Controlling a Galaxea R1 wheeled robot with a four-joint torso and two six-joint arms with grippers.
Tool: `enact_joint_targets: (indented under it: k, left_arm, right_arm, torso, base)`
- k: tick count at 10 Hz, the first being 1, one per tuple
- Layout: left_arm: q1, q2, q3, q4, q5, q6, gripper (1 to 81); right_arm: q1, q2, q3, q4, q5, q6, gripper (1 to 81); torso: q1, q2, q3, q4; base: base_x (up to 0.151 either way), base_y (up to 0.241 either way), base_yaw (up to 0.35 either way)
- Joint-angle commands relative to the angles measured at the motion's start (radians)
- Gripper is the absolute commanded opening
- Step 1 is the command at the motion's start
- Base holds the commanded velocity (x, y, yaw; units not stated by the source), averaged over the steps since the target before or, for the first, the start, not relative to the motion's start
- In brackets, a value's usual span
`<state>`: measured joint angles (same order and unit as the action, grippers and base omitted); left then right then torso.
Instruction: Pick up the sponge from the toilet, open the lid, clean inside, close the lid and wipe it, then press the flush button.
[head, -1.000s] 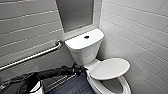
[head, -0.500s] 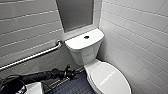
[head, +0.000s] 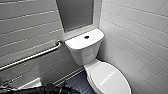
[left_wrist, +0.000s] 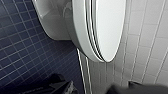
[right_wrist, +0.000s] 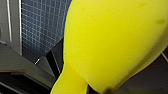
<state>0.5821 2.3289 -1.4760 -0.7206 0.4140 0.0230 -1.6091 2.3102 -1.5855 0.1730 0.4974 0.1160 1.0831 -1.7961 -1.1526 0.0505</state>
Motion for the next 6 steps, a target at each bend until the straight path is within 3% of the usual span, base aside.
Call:
enact_joint_targets:
  k: [1, 4, 6]
  left_arm:
    - [0.109, -0.156, 0.181, 0.151, 0.06, 0.032, 81.1]
    - [0.366, -0.221, 0.252, 0.253, -0.115, 0.116, 81.1]
    - [0.477, -0.221, 0.224, 0.254, -0.172, 0.182, 81.1]
  right_arm:
    - [0.01, -0.052, 0.068, -0.102, -0.025, 0.008, 1.0]
    - [0.051, -0.154, 0.197, -0.101, -0.005, 0.016, 1.0]
    - [0.083, -0.22, 0.3, -0.102, 0.061, 0.037, 1.0]
  torso:
    - [0.0, 0.0, 0.0, 0.0]
    - [0.0, 0.0, 0.0, 0.0]
    - [0.0, 0.0, 0.0, 0.0]
  base:
    - [0.0, 0.0, 0.0]
    - [0.0, 0.0, 0.0]
    - [0.0, 0.0, 0.0]
